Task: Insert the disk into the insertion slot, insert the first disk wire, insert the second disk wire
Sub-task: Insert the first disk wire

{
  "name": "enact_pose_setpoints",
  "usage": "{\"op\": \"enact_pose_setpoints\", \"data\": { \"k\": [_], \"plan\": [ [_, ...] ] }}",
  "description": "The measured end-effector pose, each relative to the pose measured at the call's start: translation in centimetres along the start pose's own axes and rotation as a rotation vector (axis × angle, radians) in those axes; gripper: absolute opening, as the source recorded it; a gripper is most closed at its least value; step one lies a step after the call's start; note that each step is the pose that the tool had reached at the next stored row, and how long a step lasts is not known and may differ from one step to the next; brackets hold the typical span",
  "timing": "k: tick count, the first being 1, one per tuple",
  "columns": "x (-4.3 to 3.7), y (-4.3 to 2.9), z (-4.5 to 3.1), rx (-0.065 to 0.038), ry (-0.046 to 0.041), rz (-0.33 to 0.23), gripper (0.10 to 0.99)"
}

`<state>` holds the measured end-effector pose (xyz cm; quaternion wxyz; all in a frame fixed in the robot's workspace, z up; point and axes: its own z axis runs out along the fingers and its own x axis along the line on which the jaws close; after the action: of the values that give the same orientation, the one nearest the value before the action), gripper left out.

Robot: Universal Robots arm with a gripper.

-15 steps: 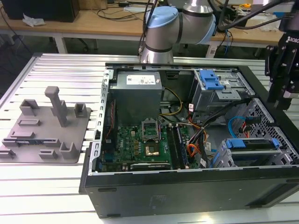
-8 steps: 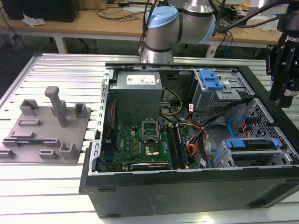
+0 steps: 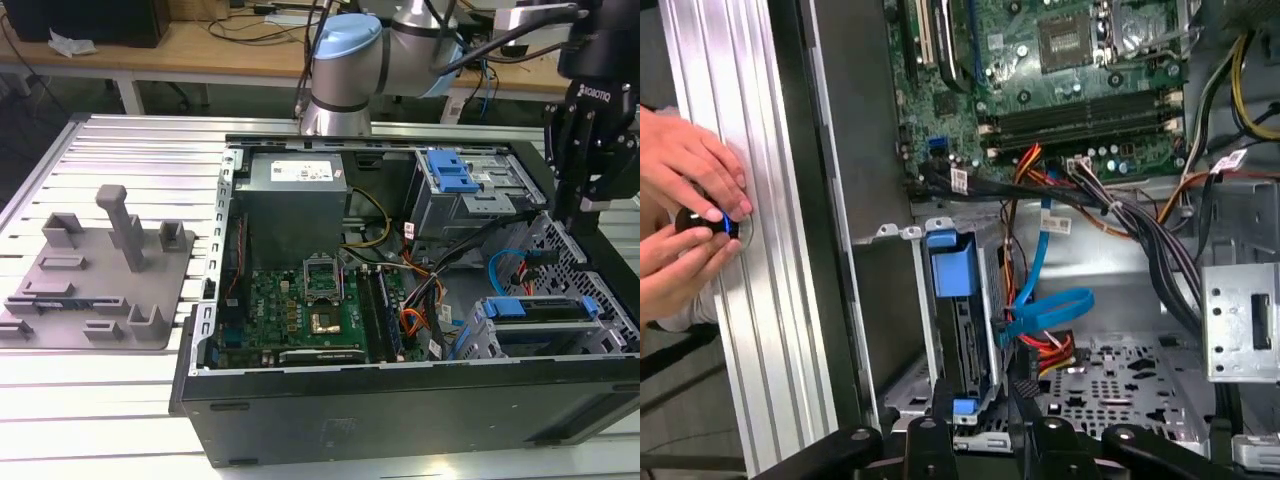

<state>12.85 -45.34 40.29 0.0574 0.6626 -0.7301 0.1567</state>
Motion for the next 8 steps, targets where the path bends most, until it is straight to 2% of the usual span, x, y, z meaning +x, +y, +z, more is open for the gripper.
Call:
{"op": "enact_pose_setpoints", "data": {
  "k": [2, 6, 8],
  "plan": [
    [-0.04, 0.54, 0.15, 0.017, -0.0015, 0.006, 0.349],
    [-1.35, 0.62, 0.94, 0.021, -0.0030, -0.005, 0.349],
    [-1.59, 0.17, 1.38, 0.022, -0.0037, -0.011, 0.349]
  ]
}}
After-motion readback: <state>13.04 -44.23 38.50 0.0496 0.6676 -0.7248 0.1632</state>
